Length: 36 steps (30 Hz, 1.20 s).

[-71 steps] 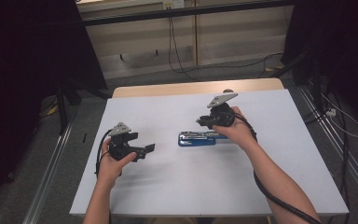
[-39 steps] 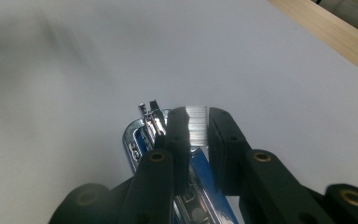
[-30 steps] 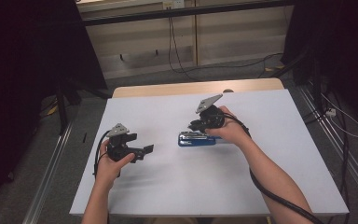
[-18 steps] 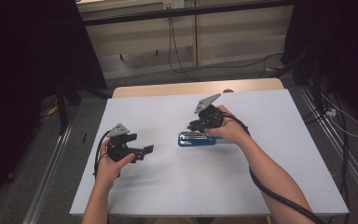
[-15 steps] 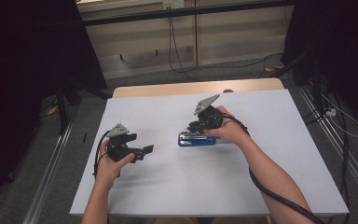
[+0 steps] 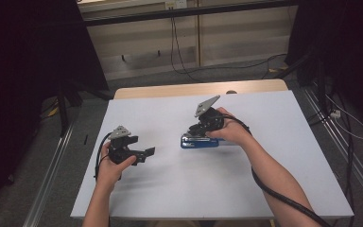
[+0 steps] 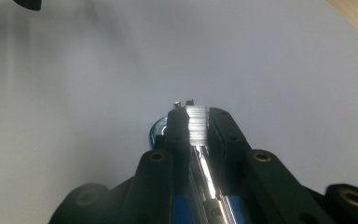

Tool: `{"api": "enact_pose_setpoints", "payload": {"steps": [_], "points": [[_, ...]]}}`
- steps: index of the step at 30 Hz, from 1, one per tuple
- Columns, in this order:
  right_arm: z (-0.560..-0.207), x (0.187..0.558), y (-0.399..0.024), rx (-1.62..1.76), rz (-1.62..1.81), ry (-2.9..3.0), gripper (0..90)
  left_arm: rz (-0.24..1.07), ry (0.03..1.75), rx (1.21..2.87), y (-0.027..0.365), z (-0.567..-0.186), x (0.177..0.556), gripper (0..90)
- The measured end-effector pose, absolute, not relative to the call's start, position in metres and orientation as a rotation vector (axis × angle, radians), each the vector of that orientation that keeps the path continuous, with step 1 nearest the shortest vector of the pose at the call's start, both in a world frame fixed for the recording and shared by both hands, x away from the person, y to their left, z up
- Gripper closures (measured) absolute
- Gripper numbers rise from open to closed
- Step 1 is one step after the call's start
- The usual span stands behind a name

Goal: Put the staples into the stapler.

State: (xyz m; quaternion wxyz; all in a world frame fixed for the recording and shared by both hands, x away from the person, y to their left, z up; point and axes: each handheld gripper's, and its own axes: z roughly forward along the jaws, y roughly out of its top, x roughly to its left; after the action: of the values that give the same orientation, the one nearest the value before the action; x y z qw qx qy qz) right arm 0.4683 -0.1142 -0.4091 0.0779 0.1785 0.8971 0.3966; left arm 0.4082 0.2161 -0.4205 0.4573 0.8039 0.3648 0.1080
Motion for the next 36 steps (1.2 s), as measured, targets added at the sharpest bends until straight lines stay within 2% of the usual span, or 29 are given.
{"api": "enact_pose_setpoints", "payload": {"steps": [36], "points": [[-0.42,0.48,-0.111,0.44,1.165,2.77,79.7,0.259,0.916,1.985,0.22,-0.423,0.409,6.3]]}}
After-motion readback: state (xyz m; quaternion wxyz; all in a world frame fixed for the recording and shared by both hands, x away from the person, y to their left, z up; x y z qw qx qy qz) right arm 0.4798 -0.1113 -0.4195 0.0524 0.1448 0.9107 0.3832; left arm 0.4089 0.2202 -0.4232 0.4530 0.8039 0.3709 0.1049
